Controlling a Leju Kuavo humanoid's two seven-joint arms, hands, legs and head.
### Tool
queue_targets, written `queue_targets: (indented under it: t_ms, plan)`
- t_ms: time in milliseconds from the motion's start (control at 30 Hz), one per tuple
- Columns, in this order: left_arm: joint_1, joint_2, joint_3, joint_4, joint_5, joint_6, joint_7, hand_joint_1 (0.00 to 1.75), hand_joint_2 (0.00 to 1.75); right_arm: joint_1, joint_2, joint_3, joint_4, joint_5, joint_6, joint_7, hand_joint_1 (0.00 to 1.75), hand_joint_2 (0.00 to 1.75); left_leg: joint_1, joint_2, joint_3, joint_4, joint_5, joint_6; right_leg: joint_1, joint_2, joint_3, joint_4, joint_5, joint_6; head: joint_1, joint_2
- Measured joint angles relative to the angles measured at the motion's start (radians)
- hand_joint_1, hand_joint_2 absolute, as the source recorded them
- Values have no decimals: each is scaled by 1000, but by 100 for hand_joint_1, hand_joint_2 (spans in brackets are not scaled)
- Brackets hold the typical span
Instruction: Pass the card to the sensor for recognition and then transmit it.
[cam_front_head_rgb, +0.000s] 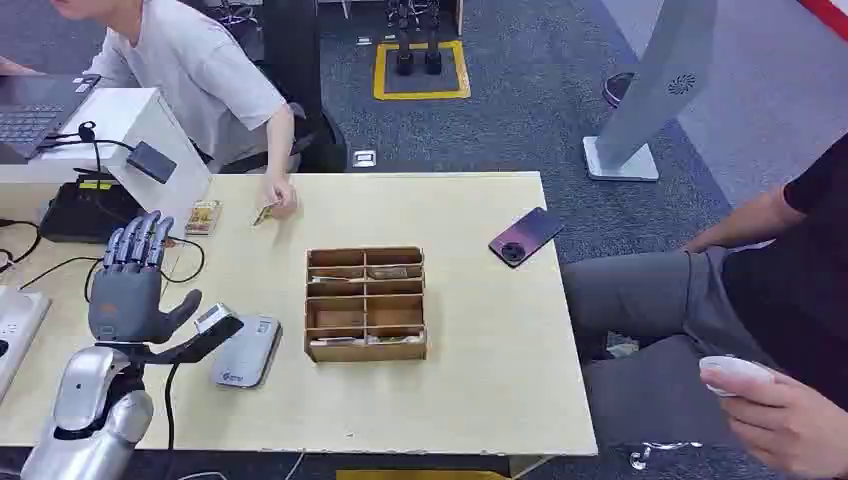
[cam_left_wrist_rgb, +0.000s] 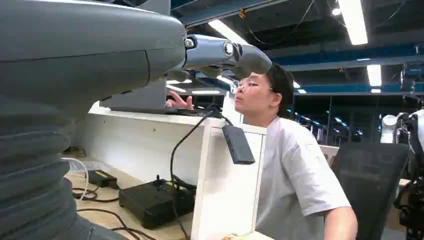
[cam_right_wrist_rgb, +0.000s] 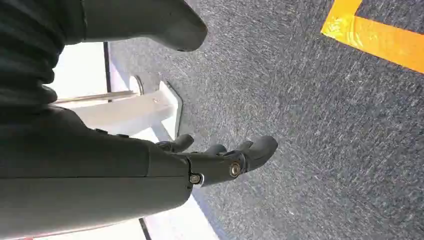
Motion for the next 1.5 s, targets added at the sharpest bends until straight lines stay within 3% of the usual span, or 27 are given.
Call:
queue_targets:
  t_ms: [767, 800, 833, 1100, 1500]
  plan:
    - [1, -4, 0, 0, 17, 0, -16, 0, 175, 0, 0, 0, 0, 1, 3, 2, 0, 175, 0, 0, 0, 0, 0, 0, 0, 0, 0, 0, 0, 0, 0, 0]
    - [1, -4, 0, 0, 17, 0, -16, 51, 175, 0, 0, 0, 0, 1, 3, 1, 0, 175, 0, 0, 0, 0, 0, 0, 0, 0, 0, 0, 0, 0, 0, 0]
    - [1, -4, 0, 0, 17, 0, -16, 175, 175, 0, 0, 0, 0, 1, 3, -2, 0, 175, 0, 0, 0, 0, 0, 0, 0, 0, 0, 0, 0, 0, 0, 0]
    - [0, -4, 0, 0, 75, -49, -22, 175, 175, 0, 0, 0, 0, 4, 0, -9, 0, 175, 0, 0, 0, 0, 0, 0, 0, 0, 0, 0, 0, 0, 0, 0]
    - [-3, -6, 6, 0, 107, -50, -32, 175, 175, 0, 0, 4, 0, 13, -8, -7, 0, 175, 0, 0, 0, 0, 0, 0, 0, 0, 0, 0, 0, 0, 0, 0]
